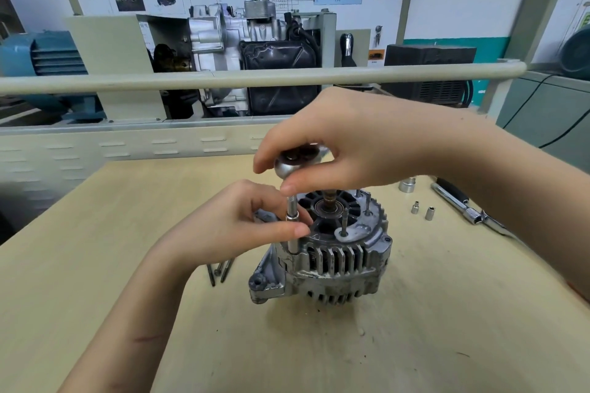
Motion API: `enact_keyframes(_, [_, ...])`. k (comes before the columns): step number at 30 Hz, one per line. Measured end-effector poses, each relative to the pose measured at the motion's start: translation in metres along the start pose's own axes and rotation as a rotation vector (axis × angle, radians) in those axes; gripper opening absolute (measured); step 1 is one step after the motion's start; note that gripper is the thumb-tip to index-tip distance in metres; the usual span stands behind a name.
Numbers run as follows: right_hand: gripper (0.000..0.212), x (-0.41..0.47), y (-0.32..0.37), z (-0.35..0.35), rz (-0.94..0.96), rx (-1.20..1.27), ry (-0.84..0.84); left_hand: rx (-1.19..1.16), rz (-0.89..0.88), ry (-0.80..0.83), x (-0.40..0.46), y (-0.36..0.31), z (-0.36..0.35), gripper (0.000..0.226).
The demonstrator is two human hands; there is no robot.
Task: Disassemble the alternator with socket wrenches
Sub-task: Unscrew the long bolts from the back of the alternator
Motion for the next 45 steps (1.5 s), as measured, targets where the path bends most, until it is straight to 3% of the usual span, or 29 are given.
enact_keyframes(4, [0.037, 0.0, -0.004, 0.003, -0.057, -0.023, -0.029, 0.123, 0.034, -0.031, 0.001, 0.006, 0.002, 0.067])
enact_keyframes(11, [0.032, -0.001, -0.002, 0.001, -0.045, -0.004, -0.032, 0.056, 0.025, -0.037, 0.0, 0.002, 0.003, 0.057])
enact_keyframes(14, [0.026, 0.0, 0.002, -0.002, -0.002, 0.01, -0.021, 0.019, 0.004, -0.004, -0.001, -0.002, 0.0, 0.041])
enact_keyframes(19, [0.03, 0.002, 0.002, -0.001, -0.002, -0.002, -0.025, 0.089, 0.003, -0.053, -0.001, 0.002, 0.004, 0.057])
enact_keyframes(22, [0.038, 0.001, -0.003, 0.002, -0.062, -0.022, -0.063, 0.145, -0.004, -0.11, -0.001, 0.0, 0.006, 0.052])
enact_keyframes(28, [0.051, -0.004, -0.011, 0.001, -0.174, 0.013, -0.037, 0.095, 0.018, -0.068, 0.001, -0.001, 0.004, 0.055])
enact_keyframes(30, [0.053, -0.008, -0.015, 0.003, -0.222, 0.019, -0.018, 0.091, 0.005, -0.065, 0.001, -0.001, 0.003, 0.05])
enact_keyframes(33, [0.04, -0.013, -0.017, 0.006, -0.242, 0.002, 0.011, 0.039, -0.013, -0.057, 0.003, -0.002, 0.001, 0.02])
enact_keyframes(35, [0.035, -0.014, -0.016, 0.006, -0.23, -0.007, 0.041, 0.018, -0.016, -0.053, 0.004, -0.001, 0.0, 0.011])
enact_keyframes(41, [0.035, -0.008, -0.013, 0.0, -0.177, 0.015, 0.131, -0.013, -0.051, 0.036, 0.0, -0.001, 0.002, 0.009])
enact_keyframes(45, [0.043, -0.006, -0.016, 0.004, -0.2, 0.045, 0.171, 0.015, -0.068, 0.013, 0.001, 0.0, 0.003, 0.014])
Point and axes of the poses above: each hand's wrist, its own x-axis towards the middle knuckle, its own z-axis out of the back of the hand, y = z × x, the point moved 8 cm from there along x, towards the middle knuckle, and after that the axes turned 13 degrees about x, right-handed, at the moved point
